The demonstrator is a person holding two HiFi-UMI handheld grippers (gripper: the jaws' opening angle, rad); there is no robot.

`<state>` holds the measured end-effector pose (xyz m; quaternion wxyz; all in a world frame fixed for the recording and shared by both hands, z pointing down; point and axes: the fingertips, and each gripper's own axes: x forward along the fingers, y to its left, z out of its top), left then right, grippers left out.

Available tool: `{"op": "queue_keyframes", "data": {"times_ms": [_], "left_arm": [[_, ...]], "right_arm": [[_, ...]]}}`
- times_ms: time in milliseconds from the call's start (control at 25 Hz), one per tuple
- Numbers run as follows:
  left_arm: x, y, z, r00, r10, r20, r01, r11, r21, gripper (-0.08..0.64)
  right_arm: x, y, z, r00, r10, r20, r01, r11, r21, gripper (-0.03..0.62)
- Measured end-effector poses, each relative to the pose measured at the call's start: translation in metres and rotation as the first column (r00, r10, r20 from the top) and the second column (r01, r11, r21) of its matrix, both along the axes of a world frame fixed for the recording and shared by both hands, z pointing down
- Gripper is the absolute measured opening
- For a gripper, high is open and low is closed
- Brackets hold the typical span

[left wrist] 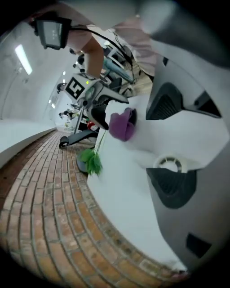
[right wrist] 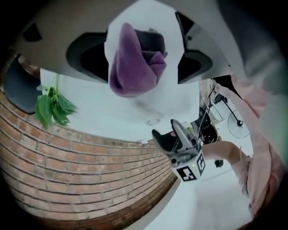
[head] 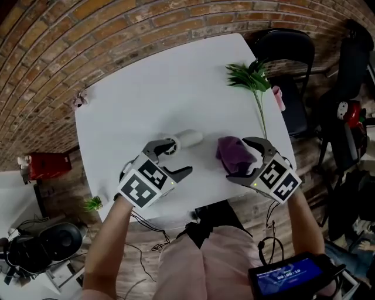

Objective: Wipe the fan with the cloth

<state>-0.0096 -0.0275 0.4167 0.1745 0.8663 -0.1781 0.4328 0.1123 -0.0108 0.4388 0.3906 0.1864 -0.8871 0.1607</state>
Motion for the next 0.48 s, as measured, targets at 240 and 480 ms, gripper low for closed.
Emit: {"op": "queue_keyframes", "data": {"times_ms": [240, 480], "left_arm": [[-0.024, -0.022, 0.045, 0.978, 0.075, 0.196, -0.085, 0.995, 0.044, 0.388], [-0.034, -0.041, 0.046, 0.938, 0.154, 0.311, -0.202, 0.971, 0.127, 0.396]], "right_arm": [[-0.007, -0.007, 0.042, 0.987, 0.122, -0.105, -0.125, 0.992, -0.025, 0.395], [-0.005, -0.012, 0.052, 0.972, 0.137, -0.193, -0.132, 0.991, 0.037, 0.189]]}}
